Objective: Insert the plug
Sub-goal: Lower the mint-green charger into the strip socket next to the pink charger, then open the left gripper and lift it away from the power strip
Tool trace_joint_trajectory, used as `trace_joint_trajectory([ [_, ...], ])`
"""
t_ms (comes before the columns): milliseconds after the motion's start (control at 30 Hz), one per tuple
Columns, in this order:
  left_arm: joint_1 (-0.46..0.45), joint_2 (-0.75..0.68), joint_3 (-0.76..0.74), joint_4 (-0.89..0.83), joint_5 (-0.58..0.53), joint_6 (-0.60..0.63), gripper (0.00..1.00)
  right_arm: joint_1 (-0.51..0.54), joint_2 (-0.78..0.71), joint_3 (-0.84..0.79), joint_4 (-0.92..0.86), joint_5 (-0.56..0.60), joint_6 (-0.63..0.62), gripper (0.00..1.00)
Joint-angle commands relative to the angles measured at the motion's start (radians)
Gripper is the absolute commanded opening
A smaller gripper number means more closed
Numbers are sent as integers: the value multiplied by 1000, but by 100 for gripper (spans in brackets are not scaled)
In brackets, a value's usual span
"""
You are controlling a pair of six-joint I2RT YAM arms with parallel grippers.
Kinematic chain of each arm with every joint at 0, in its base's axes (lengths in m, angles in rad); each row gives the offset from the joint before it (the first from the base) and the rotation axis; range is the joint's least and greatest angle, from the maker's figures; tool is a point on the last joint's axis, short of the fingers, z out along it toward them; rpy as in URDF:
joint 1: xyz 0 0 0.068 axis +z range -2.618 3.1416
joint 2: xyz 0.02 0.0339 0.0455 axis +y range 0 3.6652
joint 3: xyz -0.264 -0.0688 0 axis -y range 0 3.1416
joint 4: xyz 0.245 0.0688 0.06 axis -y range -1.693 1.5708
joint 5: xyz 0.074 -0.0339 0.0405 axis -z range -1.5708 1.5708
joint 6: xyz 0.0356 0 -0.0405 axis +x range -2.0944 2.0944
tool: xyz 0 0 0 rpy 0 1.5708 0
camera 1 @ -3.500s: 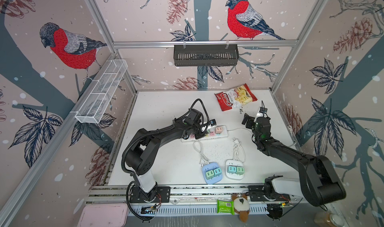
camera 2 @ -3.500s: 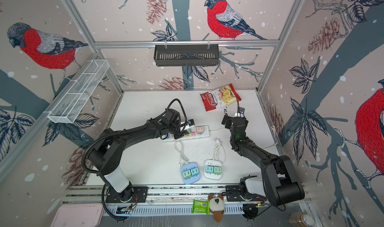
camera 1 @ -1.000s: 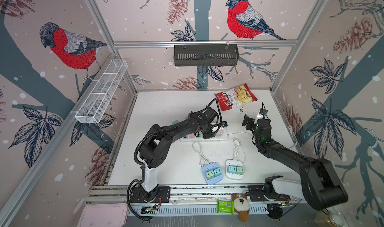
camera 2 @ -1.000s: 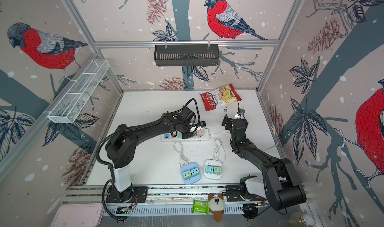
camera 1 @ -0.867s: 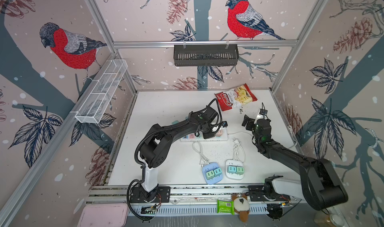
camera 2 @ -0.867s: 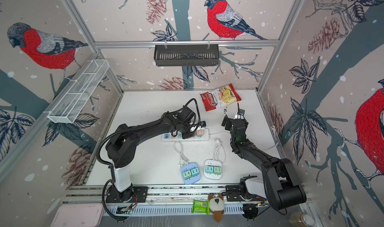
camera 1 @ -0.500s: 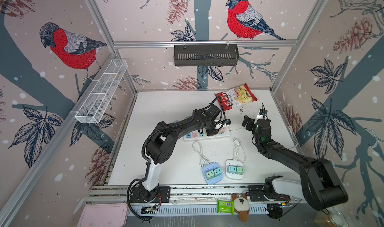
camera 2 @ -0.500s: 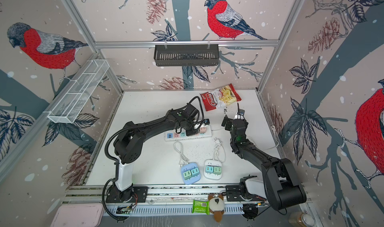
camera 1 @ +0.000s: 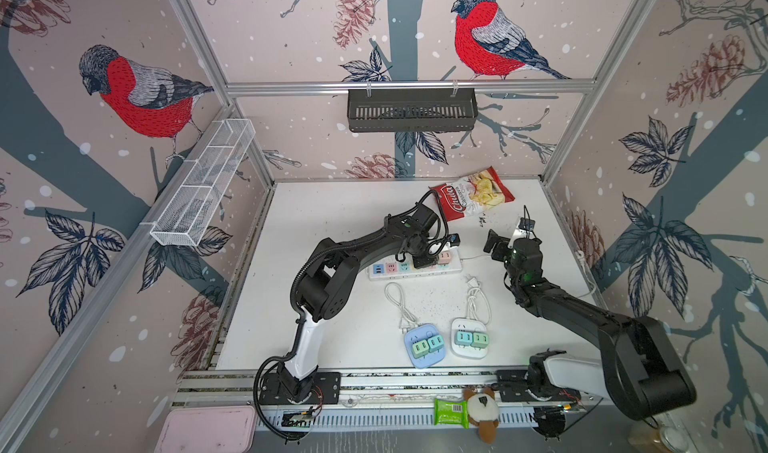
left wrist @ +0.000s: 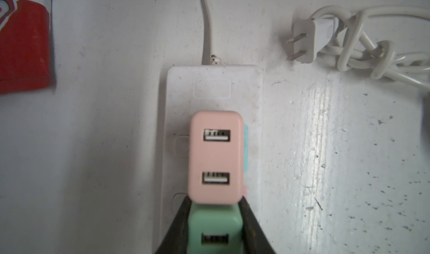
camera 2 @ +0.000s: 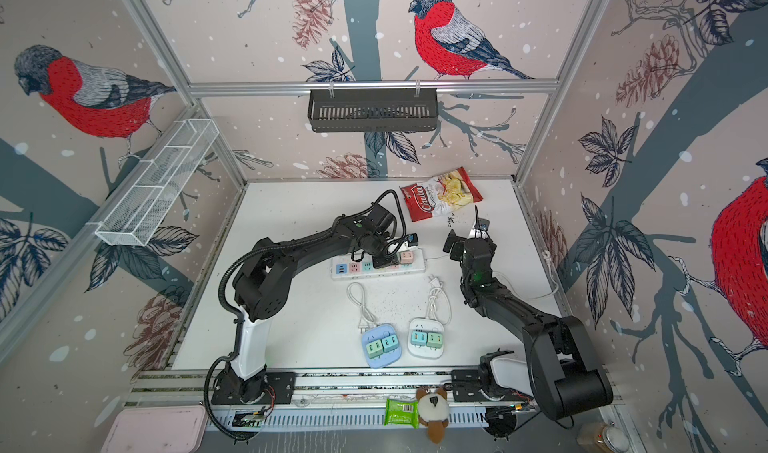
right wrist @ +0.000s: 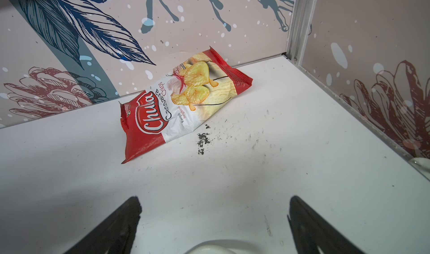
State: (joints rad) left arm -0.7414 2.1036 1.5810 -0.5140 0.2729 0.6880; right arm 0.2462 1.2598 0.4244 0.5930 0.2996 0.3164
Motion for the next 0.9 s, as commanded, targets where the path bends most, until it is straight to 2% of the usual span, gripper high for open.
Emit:
trace_joint_trajectory([
  [0, 5, 41, -14, -156, -54, 26, 0, 2, -2, -1, 39, 6, 2, 100],
  [300, 20, 61, 12, -149, -66, 3, 0, 2, -31, -5, 41, 8, 2, 100],
  [333, 21, 58, 13, -139, -75, -7, 4, 2, -31, -6, 41, 7, 2, 100],
  [400, 26, 36, 10, -103, -89, -30, 18, 2, -32, -6, 43, 6, 1, 100],
  [433, 29, 14, -2, -72, -93, -39, 33, 1, -34, -7, 44, 6, 1, 100],
  [467, 32, -12, -18, -42, -93, -42, 95, 1, -36, -9, 45, 6, 0, 100],
  [500, 32, -38, -37, -18, -92, -42, 99, 2, -36, -11, 48, 7, 0, 100],
  [633, 32, -207, -160, 130, -55, -48, 99, 2, -45, -19, 52, 17, 6, 100],
  [867, 40, -623, -529, 528, -9, -122, 99, 1, -55, -27, 55, 37, 15, 100],
])
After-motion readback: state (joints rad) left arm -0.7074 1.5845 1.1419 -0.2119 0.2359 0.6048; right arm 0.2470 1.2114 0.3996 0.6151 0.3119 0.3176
